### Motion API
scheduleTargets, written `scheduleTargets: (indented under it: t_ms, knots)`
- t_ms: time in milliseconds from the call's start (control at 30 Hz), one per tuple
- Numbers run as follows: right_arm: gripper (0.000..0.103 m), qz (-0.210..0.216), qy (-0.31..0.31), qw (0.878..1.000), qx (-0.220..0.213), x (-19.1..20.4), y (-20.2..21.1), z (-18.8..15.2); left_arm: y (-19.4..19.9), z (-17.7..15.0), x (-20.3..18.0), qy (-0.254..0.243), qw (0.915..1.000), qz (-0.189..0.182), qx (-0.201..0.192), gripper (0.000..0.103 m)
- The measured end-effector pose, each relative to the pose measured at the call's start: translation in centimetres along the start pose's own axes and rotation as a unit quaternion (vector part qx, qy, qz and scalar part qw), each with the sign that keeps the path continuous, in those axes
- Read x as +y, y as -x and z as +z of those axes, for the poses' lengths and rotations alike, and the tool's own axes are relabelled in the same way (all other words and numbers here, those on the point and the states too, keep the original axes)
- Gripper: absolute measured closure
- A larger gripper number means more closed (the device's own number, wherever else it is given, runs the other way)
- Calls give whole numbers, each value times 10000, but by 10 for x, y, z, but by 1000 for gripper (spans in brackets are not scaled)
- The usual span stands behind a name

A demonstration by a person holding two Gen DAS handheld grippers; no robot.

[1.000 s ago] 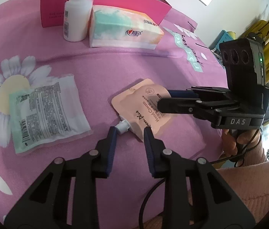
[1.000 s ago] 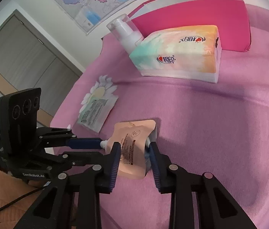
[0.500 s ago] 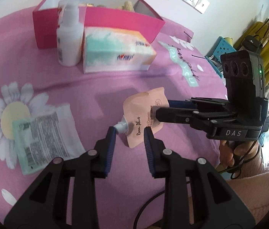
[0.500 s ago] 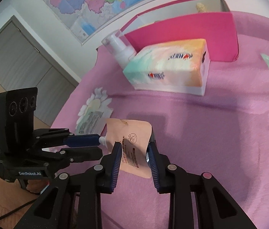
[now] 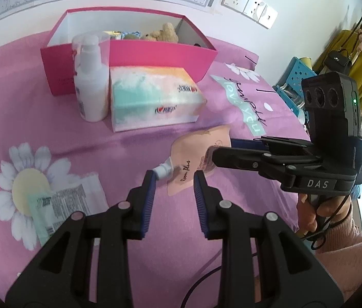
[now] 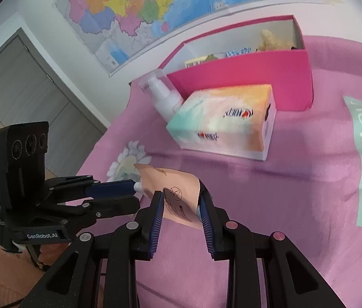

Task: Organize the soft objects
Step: 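Carry the peach pouch with the right gripper toward the shoebox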

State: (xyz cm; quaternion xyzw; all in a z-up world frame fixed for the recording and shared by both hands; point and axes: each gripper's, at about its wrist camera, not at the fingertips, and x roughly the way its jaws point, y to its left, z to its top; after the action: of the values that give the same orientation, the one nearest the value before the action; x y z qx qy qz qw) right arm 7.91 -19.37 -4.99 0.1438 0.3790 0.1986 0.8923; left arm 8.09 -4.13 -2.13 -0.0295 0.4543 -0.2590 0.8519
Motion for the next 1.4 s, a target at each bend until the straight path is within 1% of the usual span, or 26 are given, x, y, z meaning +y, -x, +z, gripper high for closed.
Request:
scheduleTargets:
  t_ms: [833, 1400]
  knots:
    - [74, -97, 182, 9991, -382, -2, 21, 32, 7, 29, -7, -182, 9992, -37, -352, 71]
    - [74, -141, 239, 9978, -594, -9, 32, 51, 8, 49, -14, -299, 9982, 27, -527, 71]
